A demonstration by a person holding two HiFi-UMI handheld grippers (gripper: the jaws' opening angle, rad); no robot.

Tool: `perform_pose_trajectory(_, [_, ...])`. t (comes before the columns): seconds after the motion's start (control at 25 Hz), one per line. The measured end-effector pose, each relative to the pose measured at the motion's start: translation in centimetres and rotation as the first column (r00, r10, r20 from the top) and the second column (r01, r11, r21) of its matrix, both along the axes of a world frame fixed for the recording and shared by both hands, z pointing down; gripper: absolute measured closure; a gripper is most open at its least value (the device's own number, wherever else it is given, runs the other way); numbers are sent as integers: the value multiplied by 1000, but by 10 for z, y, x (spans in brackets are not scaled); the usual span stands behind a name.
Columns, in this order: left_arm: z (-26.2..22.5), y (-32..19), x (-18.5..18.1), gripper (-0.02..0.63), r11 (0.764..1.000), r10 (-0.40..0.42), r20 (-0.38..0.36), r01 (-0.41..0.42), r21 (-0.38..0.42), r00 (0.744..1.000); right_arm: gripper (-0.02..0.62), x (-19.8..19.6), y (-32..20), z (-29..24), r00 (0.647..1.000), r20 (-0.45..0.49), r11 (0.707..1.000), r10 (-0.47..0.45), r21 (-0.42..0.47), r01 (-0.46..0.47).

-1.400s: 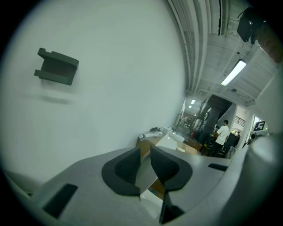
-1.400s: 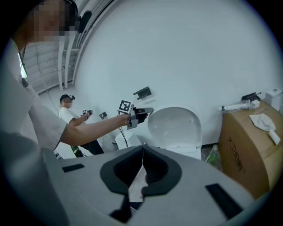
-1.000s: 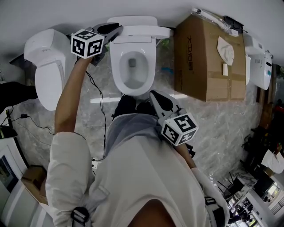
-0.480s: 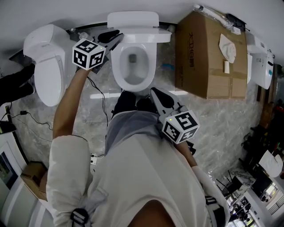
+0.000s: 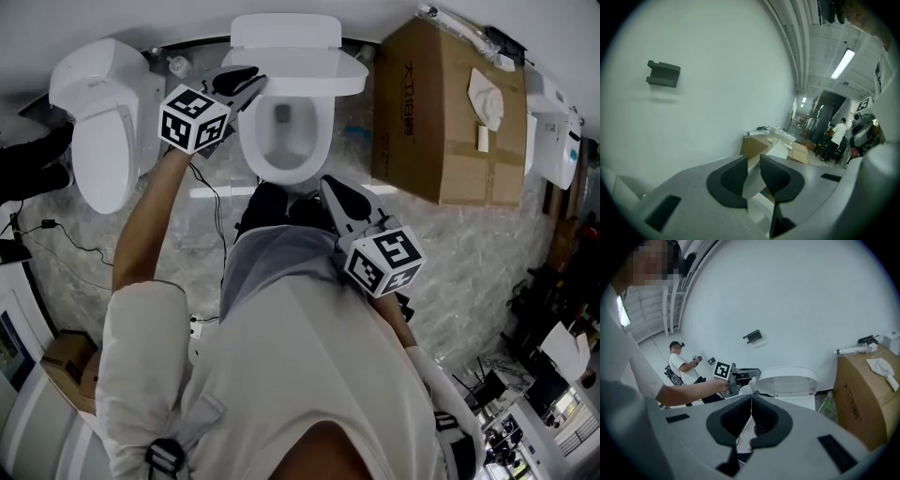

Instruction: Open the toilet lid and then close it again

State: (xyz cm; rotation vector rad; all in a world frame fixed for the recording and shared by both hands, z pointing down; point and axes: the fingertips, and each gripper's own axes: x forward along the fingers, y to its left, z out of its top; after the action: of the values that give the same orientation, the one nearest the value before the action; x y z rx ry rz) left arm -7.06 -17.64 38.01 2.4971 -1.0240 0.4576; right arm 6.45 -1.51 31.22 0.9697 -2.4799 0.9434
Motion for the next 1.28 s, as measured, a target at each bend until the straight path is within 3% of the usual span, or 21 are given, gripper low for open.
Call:
perform_pose_trajectory(0.96, [36, 64, 11, 537, 998, 58, 23, -58, -11, 998, 584, -9, 8, 7, 1000, -9, 1000, -4, -27, 3])
perform_pose_trajectory(1.28, [53, 86, 19, 537, 1000, -9, 57, 9, -5, 998, 584, 3, 22, 12, 999, -6, 998, -51, -31, 50])
